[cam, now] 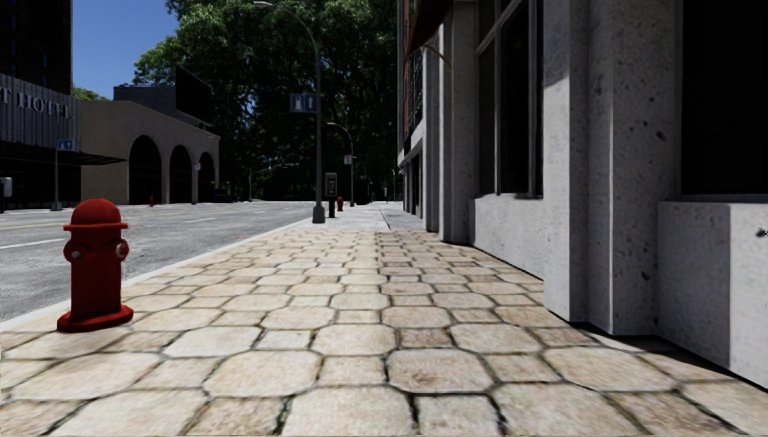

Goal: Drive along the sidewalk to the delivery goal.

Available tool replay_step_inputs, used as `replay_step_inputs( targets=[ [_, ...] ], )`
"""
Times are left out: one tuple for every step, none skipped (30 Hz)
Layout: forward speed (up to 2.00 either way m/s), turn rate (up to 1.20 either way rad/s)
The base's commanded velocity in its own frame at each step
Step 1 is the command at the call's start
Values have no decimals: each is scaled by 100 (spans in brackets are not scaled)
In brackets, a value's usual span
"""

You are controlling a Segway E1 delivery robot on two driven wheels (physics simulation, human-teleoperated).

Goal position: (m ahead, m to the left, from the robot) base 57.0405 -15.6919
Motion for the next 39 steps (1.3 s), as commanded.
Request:
replay_step_inputs(
  targets=[
    [200,0],
    [200,0],
    [200,0],
    [200,0],
    [198,0],
    [198,0],
    [192,0],
    [190,0],
    [190,0],
    [187,0],
    [186,0],
    [187,0],
    [187,0],
    [194,0],
    [200,0],
    [200,0],
    [200,0],
    [200,0],
    [200,0],
    [200,0],
    [200,0],
    [200,0],
    [200,0],
    [200,0],
    [200,0],
    [200,0],
    [200,0],
    [200,0],
    [200,0],
    [200,0],
    [200,0],
    [200,0],
    [200,0],
    [200,0],
    [200,0],
    [200,0],
    [200,0],
    [200,0],
    [200,0]
  ],
)
